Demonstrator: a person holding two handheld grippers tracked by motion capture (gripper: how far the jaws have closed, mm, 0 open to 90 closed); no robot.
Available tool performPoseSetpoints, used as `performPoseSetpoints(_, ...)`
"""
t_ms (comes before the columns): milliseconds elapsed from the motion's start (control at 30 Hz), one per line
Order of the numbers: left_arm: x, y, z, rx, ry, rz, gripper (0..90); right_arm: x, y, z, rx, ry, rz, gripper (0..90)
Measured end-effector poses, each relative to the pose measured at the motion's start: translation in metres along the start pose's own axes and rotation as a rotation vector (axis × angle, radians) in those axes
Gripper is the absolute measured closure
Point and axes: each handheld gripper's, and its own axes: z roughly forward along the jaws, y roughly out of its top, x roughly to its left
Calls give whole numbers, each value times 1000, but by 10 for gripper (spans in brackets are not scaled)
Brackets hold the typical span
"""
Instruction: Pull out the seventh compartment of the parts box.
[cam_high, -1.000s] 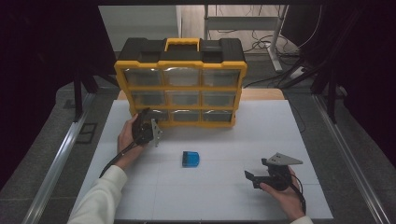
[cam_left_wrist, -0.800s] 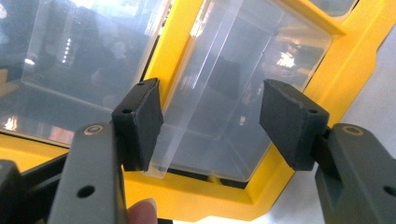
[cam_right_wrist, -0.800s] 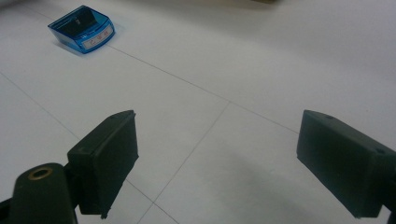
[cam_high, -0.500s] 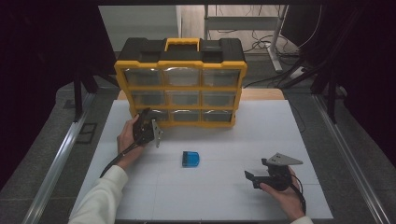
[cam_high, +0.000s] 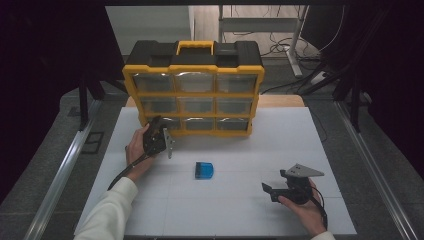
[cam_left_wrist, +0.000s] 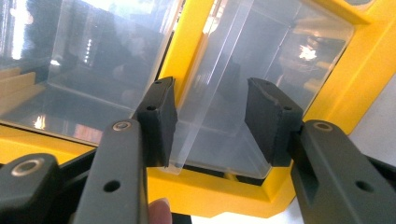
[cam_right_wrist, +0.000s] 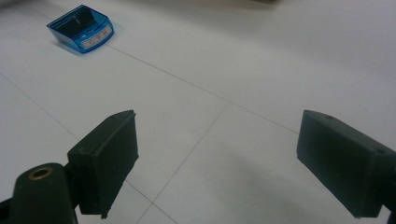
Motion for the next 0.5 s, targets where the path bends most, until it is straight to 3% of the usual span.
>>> performPoseSetpoints(500,-2,2,0,19,50,23,637,0,0,-1,-3,-1,-1,130)
